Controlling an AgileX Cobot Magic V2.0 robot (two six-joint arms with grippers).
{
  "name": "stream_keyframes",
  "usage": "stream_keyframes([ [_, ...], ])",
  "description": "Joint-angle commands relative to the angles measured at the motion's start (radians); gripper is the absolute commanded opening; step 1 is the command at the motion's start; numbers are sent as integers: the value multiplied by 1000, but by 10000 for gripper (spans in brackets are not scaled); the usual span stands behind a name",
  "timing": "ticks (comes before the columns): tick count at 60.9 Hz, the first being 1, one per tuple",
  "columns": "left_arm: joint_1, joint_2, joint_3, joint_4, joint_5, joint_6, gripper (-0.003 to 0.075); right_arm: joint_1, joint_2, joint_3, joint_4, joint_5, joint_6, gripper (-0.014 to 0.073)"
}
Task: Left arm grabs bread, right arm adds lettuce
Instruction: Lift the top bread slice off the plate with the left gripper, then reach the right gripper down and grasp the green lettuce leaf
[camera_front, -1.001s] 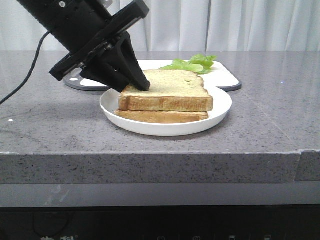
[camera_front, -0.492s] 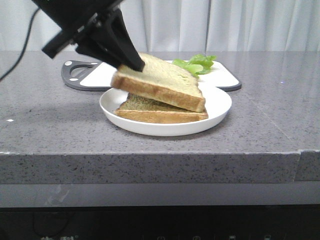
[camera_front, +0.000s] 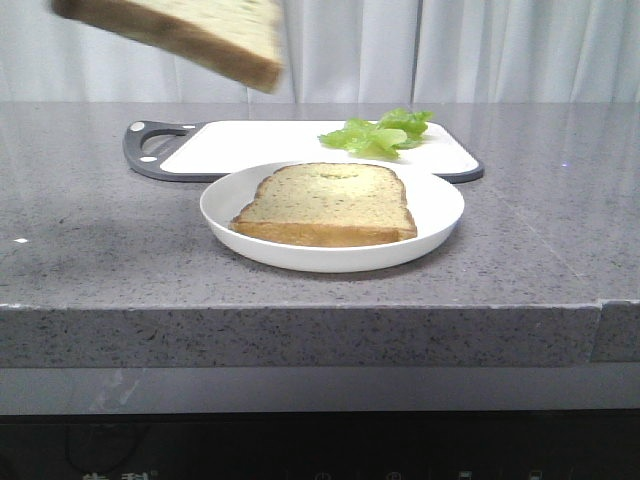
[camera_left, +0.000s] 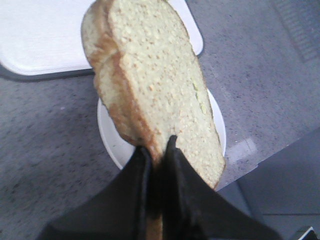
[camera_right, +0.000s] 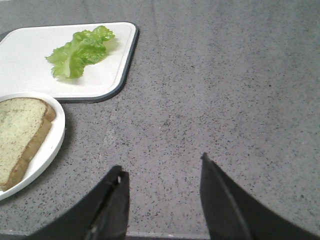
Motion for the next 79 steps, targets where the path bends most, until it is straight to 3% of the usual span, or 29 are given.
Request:
stream_keyframes([
  [1,47,-100,32,-36,-11,6,-20,-6,29,-24,9,-88,-7,363],
  [12,66,-241,148,-36,0,16,-20,-6,144,-53,102,-88,-8,363],
  [26,66,-287,163,-34,2,26,-20,-6,374,-187,152,-68,-40,363],
  [39,66,-285,163,-34,5,26,-20,-6,573,-339,254,-51,-167,363],
  [62,66,-285,163,-34,5,26,-20,-6,947,-647,595,2,-465,363],
  [79,66,-285,163,-34,5,26,-20,-6,1210,-887,711,43,-516,363],
])
